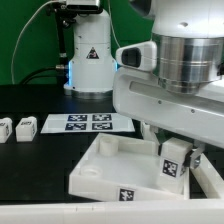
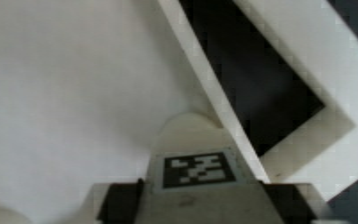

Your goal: Assemble one leg

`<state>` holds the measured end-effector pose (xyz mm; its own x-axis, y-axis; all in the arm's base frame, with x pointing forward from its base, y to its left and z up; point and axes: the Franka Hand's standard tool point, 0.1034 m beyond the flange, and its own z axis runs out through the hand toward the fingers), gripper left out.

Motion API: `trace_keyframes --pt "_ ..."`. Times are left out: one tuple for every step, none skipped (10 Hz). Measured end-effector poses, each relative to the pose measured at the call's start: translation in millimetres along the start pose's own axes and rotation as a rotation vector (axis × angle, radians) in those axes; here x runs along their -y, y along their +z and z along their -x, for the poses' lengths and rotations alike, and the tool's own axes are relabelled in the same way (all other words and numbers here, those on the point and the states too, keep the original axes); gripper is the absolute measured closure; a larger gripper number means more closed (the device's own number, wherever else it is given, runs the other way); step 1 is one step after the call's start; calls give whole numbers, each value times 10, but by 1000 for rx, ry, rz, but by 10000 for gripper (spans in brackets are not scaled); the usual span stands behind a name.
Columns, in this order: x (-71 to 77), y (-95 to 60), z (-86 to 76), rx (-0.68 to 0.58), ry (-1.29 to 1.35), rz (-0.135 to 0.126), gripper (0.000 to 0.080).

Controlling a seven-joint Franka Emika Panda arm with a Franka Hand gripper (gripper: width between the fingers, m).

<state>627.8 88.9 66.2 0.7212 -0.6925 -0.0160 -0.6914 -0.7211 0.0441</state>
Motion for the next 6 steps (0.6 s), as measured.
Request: trace_keyframes --pt "6 1 8 1 -1 -1 399" --pt "5 2 7 1 -1 0 251" --pt "5 3 8 1 -1 0 181" --pt "5 3 8 1 -1 0 158" --pt "5 3 9 1 -1 0 158" --pt "5 3 9 1 -1 0 151"
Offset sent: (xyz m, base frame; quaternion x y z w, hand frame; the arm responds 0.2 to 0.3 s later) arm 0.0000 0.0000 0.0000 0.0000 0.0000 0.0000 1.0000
